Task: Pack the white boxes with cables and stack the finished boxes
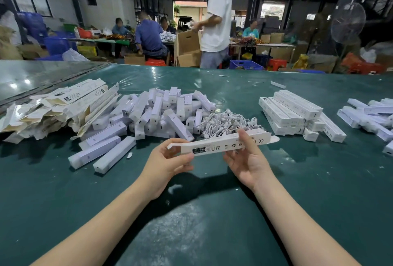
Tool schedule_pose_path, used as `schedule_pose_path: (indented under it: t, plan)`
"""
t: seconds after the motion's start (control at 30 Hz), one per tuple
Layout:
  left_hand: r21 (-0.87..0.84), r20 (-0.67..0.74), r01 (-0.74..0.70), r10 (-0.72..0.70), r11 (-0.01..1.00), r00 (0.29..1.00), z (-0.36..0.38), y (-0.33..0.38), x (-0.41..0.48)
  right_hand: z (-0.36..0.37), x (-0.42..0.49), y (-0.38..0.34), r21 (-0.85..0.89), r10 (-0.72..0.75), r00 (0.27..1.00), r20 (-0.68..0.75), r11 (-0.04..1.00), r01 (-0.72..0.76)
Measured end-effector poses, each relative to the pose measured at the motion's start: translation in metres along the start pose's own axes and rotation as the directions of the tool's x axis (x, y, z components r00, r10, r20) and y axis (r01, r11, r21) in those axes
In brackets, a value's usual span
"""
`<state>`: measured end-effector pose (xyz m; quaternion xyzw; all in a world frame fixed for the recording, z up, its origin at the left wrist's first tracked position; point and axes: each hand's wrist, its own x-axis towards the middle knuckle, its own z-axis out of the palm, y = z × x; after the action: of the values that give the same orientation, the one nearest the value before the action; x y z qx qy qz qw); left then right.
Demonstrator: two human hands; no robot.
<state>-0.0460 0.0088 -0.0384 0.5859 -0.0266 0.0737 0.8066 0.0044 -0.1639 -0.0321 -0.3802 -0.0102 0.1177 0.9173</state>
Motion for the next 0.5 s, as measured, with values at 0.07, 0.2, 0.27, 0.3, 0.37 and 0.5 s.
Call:
schedule_pose_path:
  t: [0.07,0.2,0.27,0.3,0.37,0.5]
  plan:
    - [-0.041,-0.038,0.024,-0.025,0.999,0.999,0.001,0.0003,0.0014,-0.0007,-0.0005,-0.0007,0.004,0.031,0.998,0.06,1.0,-0.031]
    - [-0.221,-0.012,0.141,-0.147,0.965,0.989,-0.0024,0.0046,0.003,0.0007,-0.0027,0.0002,-0.086,0.069,0.997,0.038,0.994,-0.065]
    - [-0.253,0.028,0.203,-0.203,0.946,0.979,-0.0026,0.0064,0.0025,0.0006,-0.0017,0.0004,-0.102,0.046,0.999,-0.001,0.994,-0.046]
    - [-0.238,0.038,0.211,-0.208,0.948,0.977,-0.0026,0.0061,0.0024,0.0004,-0.0014,0.0003,-0.101,0.035,0.999,-0.019,0.994,-0.036]
    - [-0.184,0.032,0.198,-0.195,0.963,0.98,-0.0009,0.0045,0.0021,-0.0002,-0.0014,-0.0006,-0.078,0.021,0.999,-0.028,0.997,-0.024]
    - [-0.022,0.014,0.143,-0.142,0.99,0.99,0.0015,0.0025,-0.0009,0.0012,-0.0037,-0.0018,-0.049,0.048,0.998,0.036,0.998,-0.046]
